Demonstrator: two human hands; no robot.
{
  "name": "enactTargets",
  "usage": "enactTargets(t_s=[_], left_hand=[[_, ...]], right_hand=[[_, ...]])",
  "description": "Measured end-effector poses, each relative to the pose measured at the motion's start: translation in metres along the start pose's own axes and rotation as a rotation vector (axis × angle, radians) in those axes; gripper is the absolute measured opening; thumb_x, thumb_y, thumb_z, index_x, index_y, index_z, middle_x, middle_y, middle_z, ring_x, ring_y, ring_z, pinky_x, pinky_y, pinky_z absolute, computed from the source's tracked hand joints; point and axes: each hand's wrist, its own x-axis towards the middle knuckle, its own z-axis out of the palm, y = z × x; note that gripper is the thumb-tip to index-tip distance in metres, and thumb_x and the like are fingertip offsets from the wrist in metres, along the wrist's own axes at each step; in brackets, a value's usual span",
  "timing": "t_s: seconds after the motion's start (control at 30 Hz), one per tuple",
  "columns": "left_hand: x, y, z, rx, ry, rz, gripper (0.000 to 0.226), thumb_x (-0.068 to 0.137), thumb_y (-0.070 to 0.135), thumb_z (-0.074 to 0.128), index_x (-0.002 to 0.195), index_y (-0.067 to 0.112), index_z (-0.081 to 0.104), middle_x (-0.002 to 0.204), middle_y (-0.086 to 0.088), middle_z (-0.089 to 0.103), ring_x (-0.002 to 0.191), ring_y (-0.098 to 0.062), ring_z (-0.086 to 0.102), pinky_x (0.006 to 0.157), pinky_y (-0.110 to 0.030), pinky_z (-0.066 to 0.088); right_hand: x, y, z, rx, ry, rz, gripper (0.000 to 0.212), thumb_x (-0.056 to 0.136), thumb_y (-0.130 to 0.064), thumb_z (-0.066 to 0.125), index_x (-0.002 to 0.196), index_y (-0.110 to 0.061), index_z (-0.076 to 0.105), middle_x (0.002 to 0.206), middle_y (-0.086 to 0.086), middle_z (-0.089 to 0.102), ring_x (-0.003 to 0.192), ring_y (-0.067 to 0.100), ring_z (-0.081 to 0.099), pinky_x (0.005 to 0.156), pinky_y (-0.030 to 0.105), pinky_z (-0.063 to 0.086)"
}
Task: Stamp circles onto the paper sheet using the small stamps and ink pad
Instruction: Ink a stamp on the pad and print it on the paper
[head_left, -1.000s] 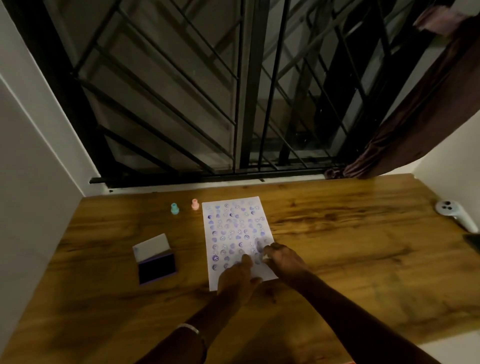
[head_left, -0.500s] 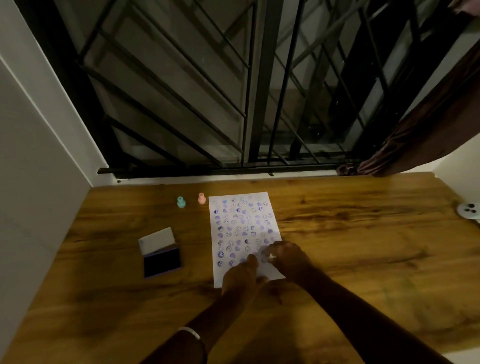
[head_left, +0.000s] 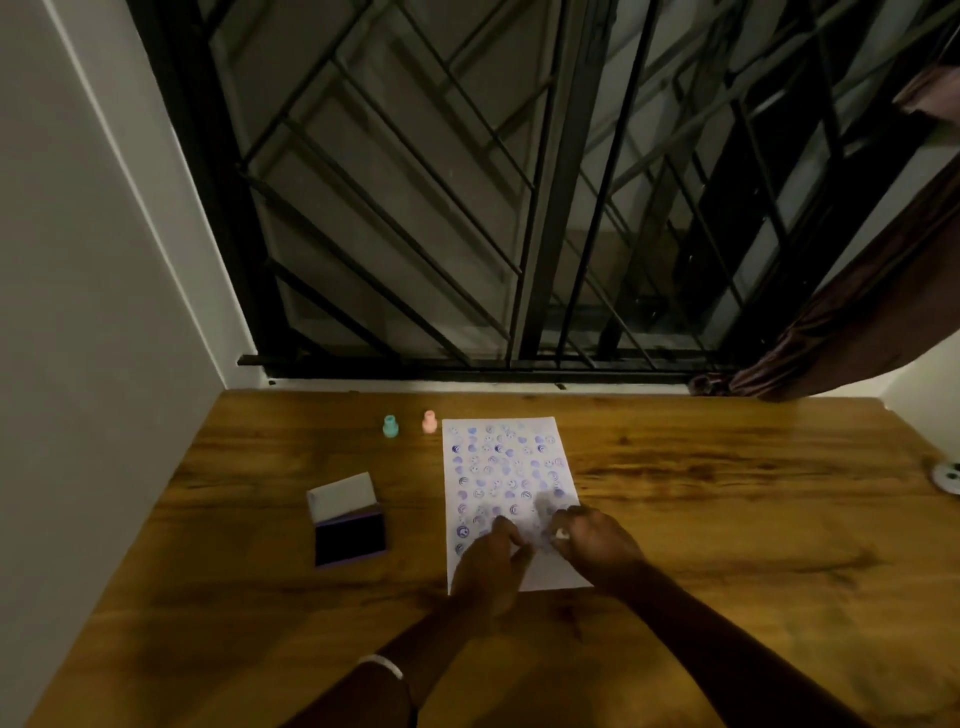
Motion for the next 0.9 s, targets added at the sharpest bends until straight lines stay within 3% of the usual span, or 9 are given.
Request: enactTargets(t_s=[0.07,0.13,0.2,0.33,0.4,0.57,0.7,0.9], left_hand=[[0.004,-0.002,-0.013,-0.144,-0.020,-0.119,0.024,0.094,0.041,0.052,0.094,0.017,0.056,0.087,-0.003,0.065,0.071,-0.009,0.055,0.055,-0.016,0.039],[0.006,-0.003,-0.029,-0.481,-0.095,-0.383,0.025,0.095,0.035,0.050,0.082,0.016,0.058,0.068,-0.002,0.058,0.055,-0.009,0.048,0.046,-0.018,0.031],[0.007,-0.006,-0.044,-0.834,-0.124,-0.610,0.023,0.095,0.026,0.048,0.082,0.012,0.060,0.060,-0.001,0.055,0.046,-0.010,0.045,0.042,-0.018,0.029],[0.004,-0.020,-0.072,-1.202,-0.027,-0.643,0.025,0.096,0.024,0.046,0.087,0.006,0.062,0.059,-0.007,0.069,0.049,-0.016,0.062,0.048,-0.023,0.044],[0.002,-0.023,-0.083,-1.303,0.030,-0.649,0.031,0.096,0.033,0.049,0.087,0.007,0.063,0.066,-0.008,0.071,0.055,-0.019,0.066,0.052,-0.026,0.051],[-0.003,-0.030,-0.101,-1.394,0.078,-0.632,0.043,0.098,0.040,0.043,0.124,0.008,0.055,0.120,-0.016,0.064,0.088,-0.024,0.063,0.063,-0.036,0.052],[-0.008,-0.034,-0.110,-1.426,0.090,-0.640,0.052,0.097,0.044,0.043,0.130,0.005,0.052,0.130,-0.019,0.058,0.103,-0.027,0.060,0.066,-0.033,0.049],[-0.007,-0.052,-0.122,-1.492,0.101,-0.650,0.056,0.094,0.044,0.051,0.135,0.007,0.048,0.134,-0.017,0.055,0.120,-0.031,0.054,0.079,-0.036,0.050]], right_hand=[[0.002,-0.006,-0.006,-0.015,0.050,-0.022,0.015,0.093,-0.030,0.048,0.097,-0.023,0.060,0.100,0.004,0.065,0.087,0.018,0.060,0.073,0.030,0.048],[0.007,-0.016,-0.012,-0.028,0.115,-0.060,0.012,0.093,-0.028,0.048,0.096,-0.022,0.058,0.096,0.004,0.066,0.079,0.018,0.058,0.065,0.028,0.042],[0.013,-0.031,-0.018,-0.005,0.162,-0.091,0.009,0.092,-0.028,0.051,0.094,-0.024,0.058,0.094,0.003,0.066,0.076,0.017,0.057,0.062,0.027,0.040],[0.029,-0.072,-0.020,0.092,0.165,-0.189,0.010,0.091,-0.028,0.051,0.093,-0.023,0.060,0.093,0.002,0.067,0.083,0.021,0.062,0.067,0.030,0.047],[0.035,-0.093,-0.017,0.141,0.158,-0.237,0.012,0.092,-0.029,0.049,0.092,-0.024,0.060,0.093,0.001,0.067,0.082,0.018,0.062,0.070,0.033,0.050],[0.050,-0.134,-0.002,0.223,0.065,-0.330,0.013,0.091,-0.016,0.051,0.096,-0.019,0.063,0.096,0.006,0.067,0.085,0.019,0.062,0.074,0.034,0.050],[0.056,-0.151,0.015,0.172,0.071,-0.371,0.016,0.084,-0.006,0.058,0.093,-0.019,0.064,0.098,0.002,0.068,0.087,0.014,0.063,0.071,0.019,0.043],[0.068,-0.164,0.027,0.158,0.082,-0.389,0.021,0.086,-0.007,0.058,0.104,-0.013,0.068,0.111,0.006,0.069,0.100,0.018,0.064,0.081,0.015,0.042]])
